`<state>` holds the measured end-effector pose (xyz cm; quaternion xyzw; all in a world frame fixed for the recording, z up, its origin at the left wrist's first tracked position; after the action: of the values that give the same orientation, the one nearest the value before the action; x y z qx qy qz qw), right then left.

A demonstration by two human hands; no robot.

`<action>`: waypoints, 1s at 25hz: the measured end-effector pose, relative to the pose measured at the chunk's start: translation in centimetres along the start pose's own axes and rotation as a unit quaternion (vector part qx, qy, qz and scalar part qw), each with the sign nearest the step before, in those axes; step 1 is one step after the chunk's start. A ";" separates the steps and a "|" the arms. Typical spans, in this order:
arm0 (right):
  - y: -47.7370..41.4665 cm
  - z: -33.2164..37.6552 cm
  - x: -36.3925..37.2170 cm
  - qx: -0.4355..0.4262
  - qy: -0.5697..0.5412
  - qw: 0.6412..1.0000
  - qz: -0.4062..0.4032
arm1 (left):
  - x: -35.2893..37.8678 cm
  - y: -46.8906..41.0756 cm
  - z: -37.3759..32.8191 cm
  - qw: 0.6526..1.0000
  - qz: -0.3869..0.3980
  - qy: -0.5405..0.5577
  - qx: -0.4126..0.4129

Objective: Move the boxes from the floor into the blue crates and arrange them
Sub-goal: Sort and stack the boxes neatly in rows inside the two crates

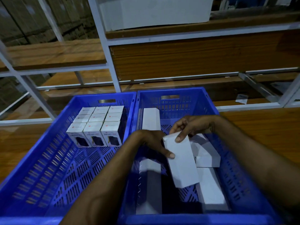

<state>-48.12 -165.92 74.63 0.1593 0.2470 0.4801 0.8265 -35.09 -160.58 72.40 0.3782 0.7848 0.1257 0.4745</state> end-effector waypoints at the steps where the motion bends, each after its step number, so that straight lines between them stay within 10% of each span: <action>1: 0.0 0.2 -0.4 -0.011 -0.026 1.000 -0.013 | -0.6 0.2 0.0 0.999 -0.024 0.041 0.004; 11: 0.7 0.9 -5.0 -0.132 -0.272 0.923 -0.238 | -3.3 1.3 -0.3 0.946 -0.188 0.263 -0.022; 21: 2.6 2.6 -4.9 -0.162 -0.084 0.952 -0.244 | -4.9 2.9 -1.6 0.924 -0.296 0.233 0.065; 25: 3.4 1.2 -5.5 -0.164 -0.170 0.931 -0.277 | -6.6 3.8 -0.1 0.858 -0.425 0.289 0.027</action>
<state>-52.20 -169.10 78.78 0.0261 0.0545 0.2320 0.9708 -31.66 -162.70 78.88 -0.0324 0.9741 -0.0056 0.2237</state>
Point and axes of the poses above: each hand's wrist, its own y-axis away from the middle knuckle, its own x-axis out of the palm, z = x × y, the point moved 7 cm from there along -y, towards the middle knuckle, and after that the axes turned 4 degrees about -y, right-handed, at the moved point
